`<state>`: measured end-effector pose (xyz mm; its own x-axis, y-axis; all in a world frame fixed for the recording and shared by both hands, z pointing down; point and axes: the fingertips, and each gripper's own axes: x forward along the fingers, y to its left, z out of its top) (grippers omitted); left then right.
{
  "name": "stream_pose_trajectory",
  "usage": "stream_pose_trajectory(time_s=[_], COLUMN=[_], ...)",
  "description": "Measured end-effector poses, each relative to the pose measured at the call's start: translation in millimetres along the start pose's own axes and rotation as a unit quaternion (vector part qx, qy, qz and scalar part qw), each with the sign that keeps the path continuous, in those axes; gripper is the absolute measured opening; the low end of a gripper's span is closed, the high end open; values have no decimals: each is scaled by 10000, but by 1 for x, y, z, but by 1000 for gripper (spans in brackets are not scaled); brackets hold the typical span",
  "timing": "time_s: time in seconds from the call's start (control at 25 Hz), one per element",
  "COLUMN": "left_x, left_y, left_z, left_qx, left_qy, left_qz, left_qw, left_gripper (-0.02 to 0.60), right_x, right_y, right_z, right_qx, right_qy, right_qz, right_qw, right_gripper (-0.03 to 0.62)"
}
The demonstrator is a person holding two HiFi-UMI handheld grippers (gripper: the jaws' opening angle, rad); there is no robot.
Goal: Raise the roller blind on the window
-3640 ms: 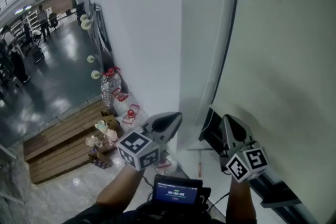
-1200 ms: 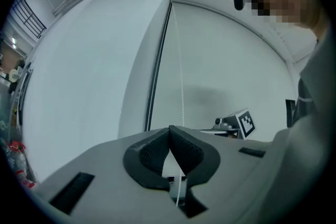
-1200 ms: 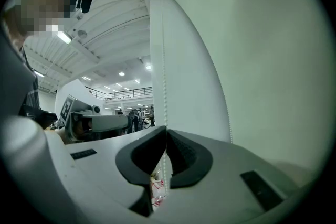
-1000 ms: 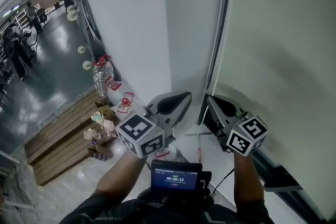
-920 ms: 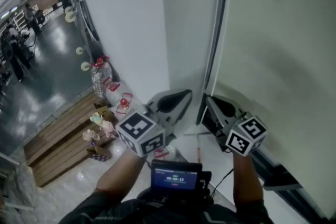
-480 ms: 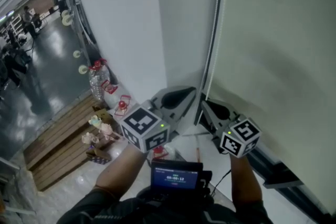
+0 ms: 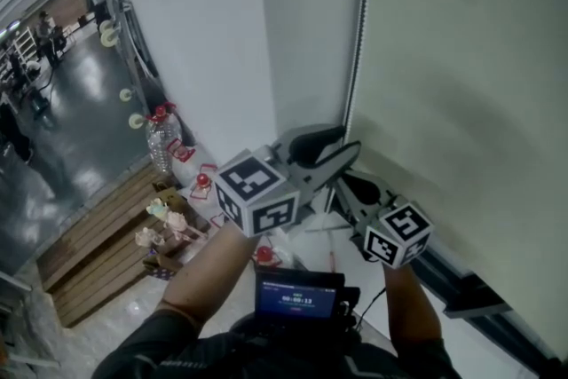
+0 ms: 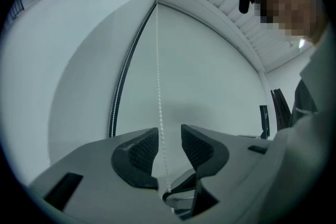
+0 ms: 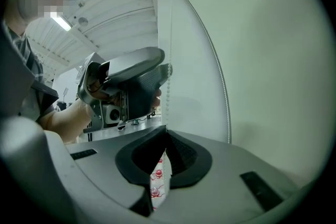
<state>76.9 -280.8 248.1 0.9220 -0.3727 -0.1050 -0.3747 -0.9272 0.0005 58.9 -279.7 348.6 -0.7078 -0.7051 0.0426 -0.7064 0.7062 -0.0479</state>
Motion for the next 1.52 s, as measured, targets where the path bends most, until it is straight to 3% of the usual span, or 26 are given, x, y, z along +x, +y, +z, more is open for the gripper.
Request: stream_pose_trajectory(time_s=[0.08, 0.2, 0.72, 1.52], left_x=[7, 10, 14, 14], left_y=[3, 7, 11, 36], left_z=[-5, -9, -21, -123], left_qx=[74, 3, 54, -35], left_qy=[156, 190, 13, 934], left_qz=[97, 97, -15, 358], left_qw=[9998, 9998, 10000, 9950], left_gripper=[116, 9, 5, 2], right_x=[0, 2, 2, 18], right_y=[1, 2, -9, -35], right_z=[0, 1, -11, -100], right_qx=[-9, 30, 250, 632], right_qy=[-5, -34, -79, 737], right_qz=[3, 1, -85, -449], right_qw=[10000, 10000, 9996, 9943], right_gripper=[5, 5, 5, 6])
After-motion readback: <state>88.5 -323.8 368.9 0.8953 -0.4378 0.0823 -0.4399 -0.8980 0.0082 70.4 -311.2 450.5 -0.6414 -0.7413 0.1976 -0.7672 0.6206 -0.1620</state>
